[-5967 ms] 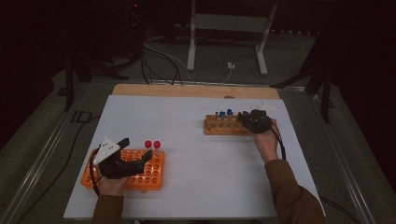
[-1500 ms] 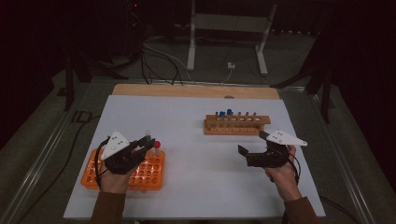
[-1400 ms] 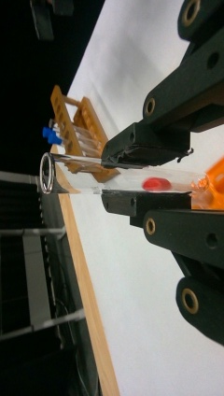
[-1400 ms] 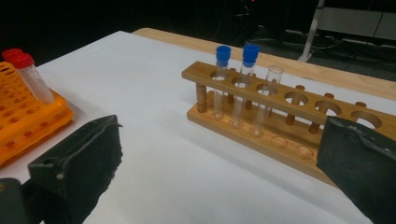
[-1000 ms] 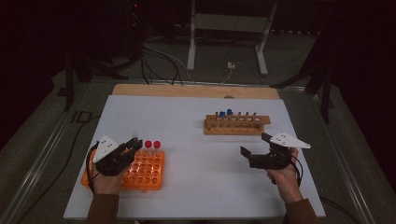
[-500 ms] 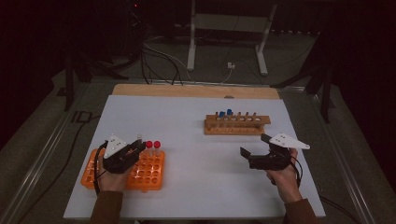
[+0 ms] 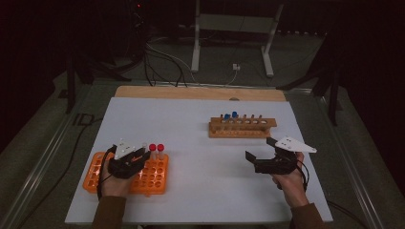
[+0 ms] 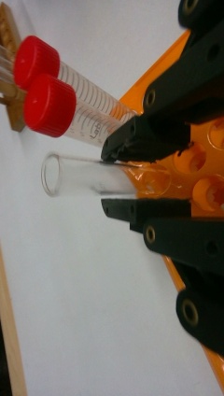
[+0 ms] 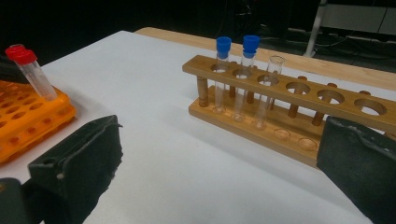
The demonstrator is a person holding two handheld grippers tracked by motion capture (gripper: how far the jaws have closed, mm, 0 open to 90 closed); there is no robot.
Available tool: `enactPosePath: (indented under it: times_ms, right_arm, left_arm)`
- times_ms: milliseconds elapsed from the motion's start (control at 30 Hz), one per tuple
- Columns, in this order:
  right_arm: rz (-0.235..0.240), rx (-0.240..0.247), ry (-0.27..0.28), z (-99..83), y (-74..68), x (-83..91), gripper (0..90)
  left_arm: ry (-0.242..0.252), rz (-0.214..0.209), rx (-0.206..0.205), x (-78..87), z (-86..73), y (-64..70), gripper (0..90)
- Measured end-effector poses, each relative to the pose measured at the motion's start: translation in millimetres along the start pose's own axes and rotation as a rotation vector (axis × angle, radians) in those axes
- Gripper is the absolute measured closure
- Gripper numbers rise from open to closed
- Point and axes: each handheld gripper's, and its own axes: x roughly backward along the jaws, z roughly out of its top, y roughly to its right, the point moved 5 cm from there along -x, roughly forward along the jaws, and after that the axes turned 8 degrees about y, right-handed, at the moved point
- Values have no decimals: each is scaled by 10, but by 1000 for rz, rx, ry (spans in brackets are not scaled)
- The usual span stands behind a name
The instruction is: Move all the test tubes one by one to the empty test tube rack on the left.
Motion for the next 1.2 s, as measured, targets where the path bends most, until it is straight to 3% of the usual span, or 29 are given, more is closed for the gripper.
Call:
enactPosePath:
  times_ms: [167,267,933,1100,1200]
  right_arm:
    - [0,0,-7,-18,-2,-9,2]
    - [3,3,-8,-21,-8,-17,2]
    - [-6,9,5,85,3,-53,2]
    - [-26,18,13,208,43,-107,2]
    - [-40,26,13,278,82,-155,2]
  left_arm:
    - [41,-1,-6,44,56,7,706]
    - [26,-1,-19,41,49,27,767]
    - [-39,4,-22,67,-23,38,768]
    - [-29,-8,-8,82,-25,41,749]
    - [6,-11,6,122,0,38,659]
